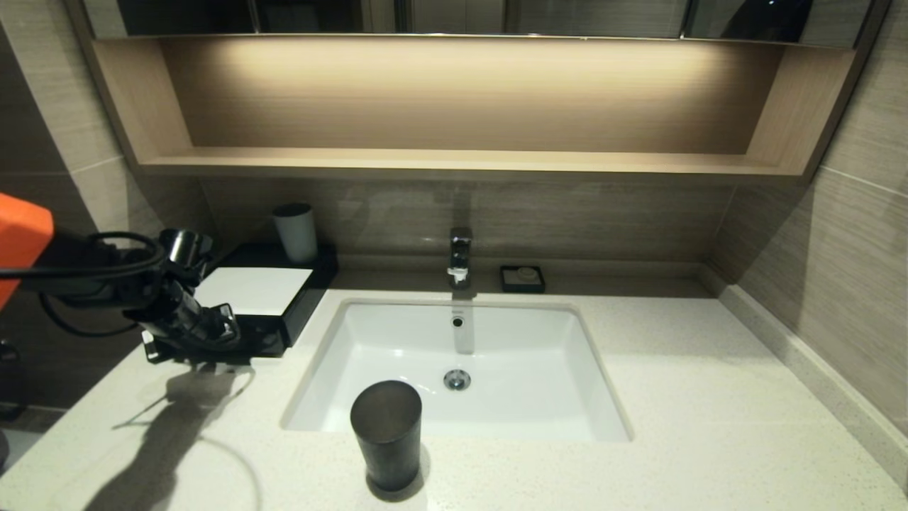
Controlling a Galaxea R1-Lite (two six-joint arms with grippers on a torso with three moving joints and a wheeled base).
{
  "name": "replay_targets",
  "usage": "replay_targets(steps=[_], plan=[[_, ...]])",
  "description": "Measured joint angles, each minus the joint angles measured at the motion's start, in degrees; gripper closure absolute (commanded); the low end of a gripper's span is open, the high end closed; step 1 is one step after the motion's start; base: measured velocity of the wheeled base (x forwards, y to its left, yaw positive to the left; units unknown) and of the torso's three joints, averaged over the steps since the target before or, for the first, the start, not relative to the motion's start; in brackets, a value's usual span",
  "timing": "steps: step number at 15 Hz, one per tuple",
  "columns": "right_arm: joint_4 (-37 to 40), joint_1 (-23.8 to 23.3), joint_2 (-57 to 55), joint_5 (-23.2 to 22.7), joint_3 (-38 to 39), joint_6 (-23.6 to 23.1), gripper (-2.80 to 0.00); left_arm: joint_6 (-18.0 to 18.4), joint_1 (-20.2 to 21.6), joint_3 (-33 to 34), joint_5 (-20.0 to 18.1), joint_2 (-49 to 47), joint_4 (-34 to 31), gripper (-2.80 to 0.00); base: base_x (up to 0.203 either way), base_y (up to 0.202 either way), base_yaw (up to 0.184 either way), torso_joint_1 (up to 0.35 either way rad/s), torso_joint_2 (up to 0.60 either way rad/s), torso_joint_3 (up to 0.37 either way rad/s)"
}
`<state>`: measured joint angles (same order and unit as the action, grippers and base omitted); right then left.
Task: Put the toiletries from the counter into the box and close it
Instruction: Close the drawer
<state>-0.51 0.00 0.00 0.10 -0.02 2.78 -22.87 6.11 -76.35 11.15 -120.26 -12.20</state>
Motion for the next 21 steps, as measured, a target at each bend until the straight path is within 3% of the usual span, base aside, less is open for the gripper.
replay_targets(steps=[21], plan=[[0.0,0.0,0.0,0.0,0.0,0.0,0.0,-0.9,-0.9,-3.2,0.0,-3.1,2.6,0.0,0.0,0.0,0.0,0.0,0.0,0.0]])
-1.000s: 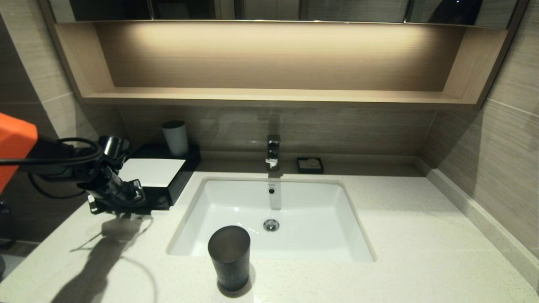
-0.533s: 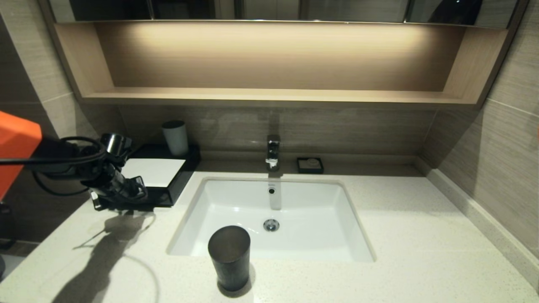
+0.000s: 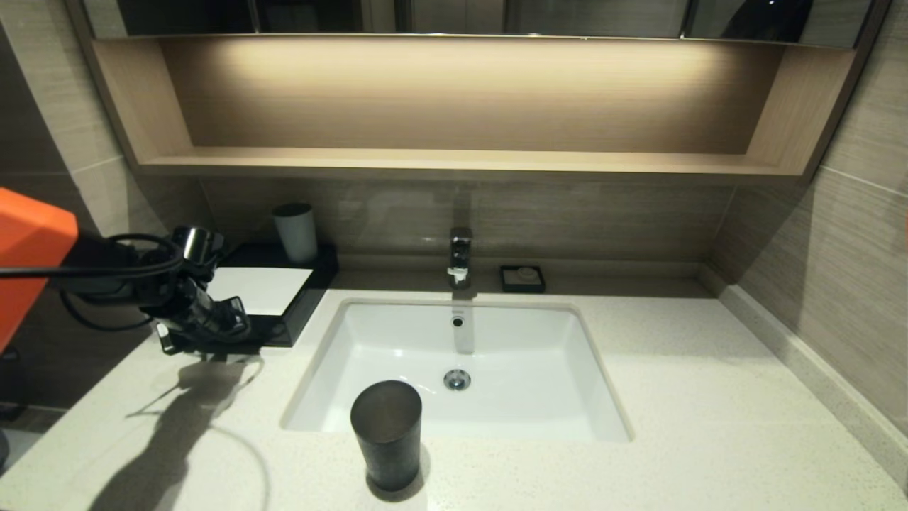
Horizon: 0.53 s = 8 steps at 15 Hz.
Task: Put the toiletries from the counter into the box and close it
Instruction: Close the drawer
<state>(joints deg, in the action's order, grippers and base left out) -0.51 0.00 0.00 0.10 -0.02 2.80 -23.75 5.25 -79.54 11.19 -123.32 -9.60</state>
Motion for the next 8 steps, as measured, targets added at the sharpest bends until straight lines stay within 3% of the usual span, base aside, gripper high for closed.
replay_targets(steps=[8], plan=[[0.0,0.0,0.0,0.0,0.0,0.0,0.0,-1.3,-0.1,1.9,0.0,1.8,0.2,0.0,0.0,0.0,0.0,0.0,0.0,0.0]])
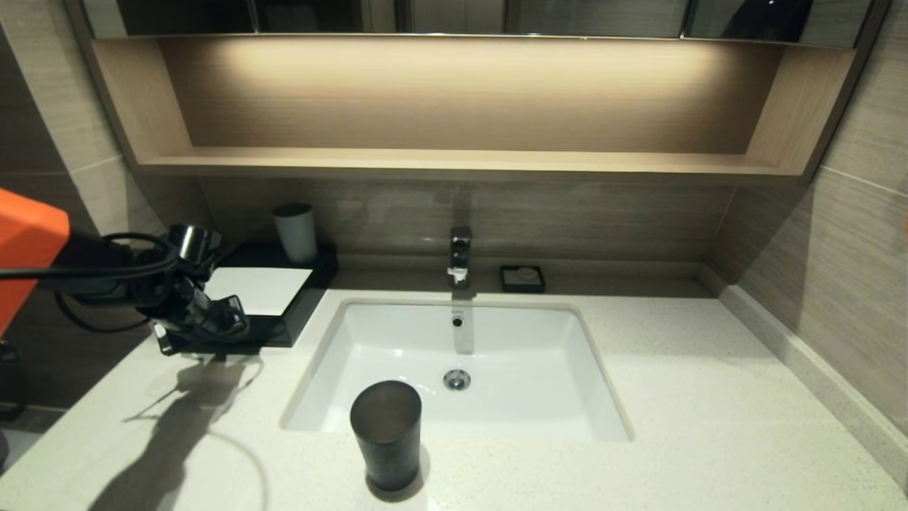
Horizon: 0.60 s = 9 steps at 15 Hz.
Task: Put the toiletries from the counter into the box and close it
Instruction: Close the drawer
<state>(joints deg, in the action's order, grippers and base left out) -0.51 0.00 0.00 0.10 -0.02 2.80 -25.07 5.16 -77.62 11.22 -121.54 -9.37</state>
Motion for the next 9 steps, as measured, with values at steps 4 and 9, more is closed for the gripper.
replay_targets(steps=[4,9], plan=[[0.0,0.0,0.0,0.0,0.0,0.0,0.0,-0.1,-0.3,4.1,0.0,2.9,-0.2,0.0,0.0,0.0,0.0,0.0,0.0,0.0],[0.0,0.0,0.0,0.0,0.0,0.0,0.0,0.0,-0.7,7.5,0.0,10.6,-1.2,0.0,0.0,0.0,0.0,0.0,0.0,0.0]])
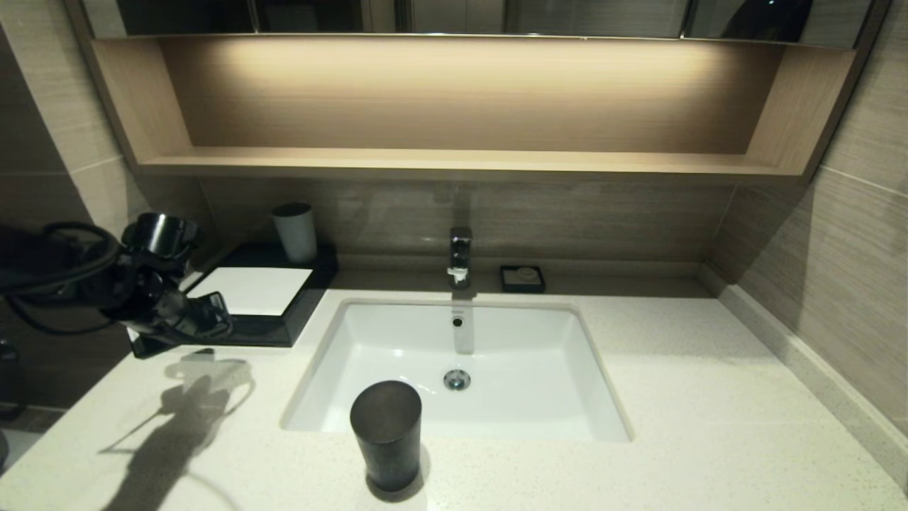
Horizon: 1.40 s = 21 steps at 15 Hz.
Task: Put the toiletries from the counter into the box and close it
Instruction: Close the drawer, then pick up the cup
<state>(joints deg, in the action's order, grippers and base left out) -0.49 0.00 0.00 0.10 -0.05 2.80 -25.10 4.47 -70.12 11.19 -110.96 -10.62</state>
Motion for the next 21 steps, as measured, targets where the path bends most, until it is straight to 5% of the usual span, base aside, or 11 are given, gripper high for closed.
replay_targets(steps=[3,9,17,21], plan=[[0.0,0.0,0.0,0.0,0.0,0.0,0.0,0.1,-3.0,0.8,-1.7,8.3,-6.2,0.0,0.0,0.0,0.0,0.0,0.0,0.0],[0.0,0.0,0.0,0.0,0.0,0.0,0.0,-2.3,-17.2,0.3,-3.3,19.4,-21.6,0.0,0.0,0.0,0.0,0.0,0.0,0.0],[0.0,0.0,0.0,0.0,0.0,0.0,0.0,-7.1,-31.7,0.2,-3.5,24.7,-27.1,0.0,0.0,0.0,0.0,0.0,0.0,0.0],[0.0,0.0,0.0,0.0,0.0,0.0,0.0,-8.0,-35.1,0.2,-3.6,25.6,-27.2,0.0,0.0,0.0,0.0,0.0,0.0,0.0]])
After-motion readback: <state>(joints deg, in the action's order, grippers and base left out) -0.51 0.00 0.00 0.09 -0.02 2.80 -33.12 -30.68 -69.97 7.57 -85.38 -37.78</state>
